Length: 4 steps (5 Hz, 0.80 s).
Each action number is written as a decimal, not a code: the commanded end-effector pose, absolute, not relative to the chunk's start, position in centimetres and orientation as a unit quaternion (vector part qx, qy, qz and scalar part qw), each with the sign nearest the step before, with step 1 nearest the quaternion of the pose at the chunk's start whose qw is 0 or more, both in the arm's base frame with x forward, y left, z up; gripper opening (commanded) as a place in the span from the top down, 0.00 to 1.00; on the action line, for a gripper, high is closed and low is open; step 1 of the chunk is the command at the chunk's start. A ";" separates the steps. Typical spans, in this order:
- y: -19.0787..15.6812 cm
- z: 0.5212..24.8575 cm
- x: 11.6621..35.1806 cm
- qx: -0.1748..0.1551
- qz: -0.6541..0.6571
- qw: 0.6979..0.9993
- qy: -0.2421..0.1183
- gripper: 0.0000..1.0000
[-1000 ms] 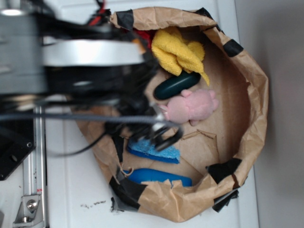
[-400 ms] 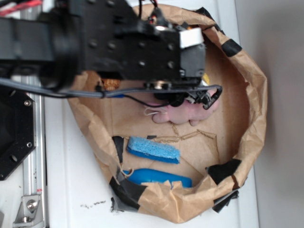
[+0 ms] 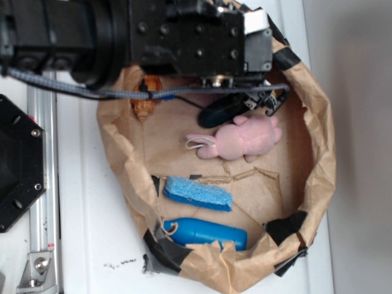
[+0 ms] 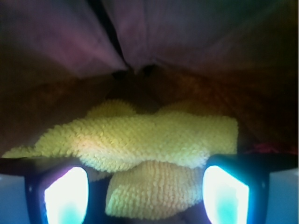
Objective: Grab the yellow cloth.
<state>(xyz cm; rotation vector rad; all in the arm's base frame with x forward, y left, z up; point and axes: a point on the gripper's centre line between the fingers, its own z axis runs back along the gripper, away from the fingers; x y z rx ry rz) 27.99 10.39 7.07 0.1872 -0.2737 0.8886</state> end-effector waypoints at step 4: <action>13.8 8.4 26.5 0.097 0.180 0.968 -0.143 0.00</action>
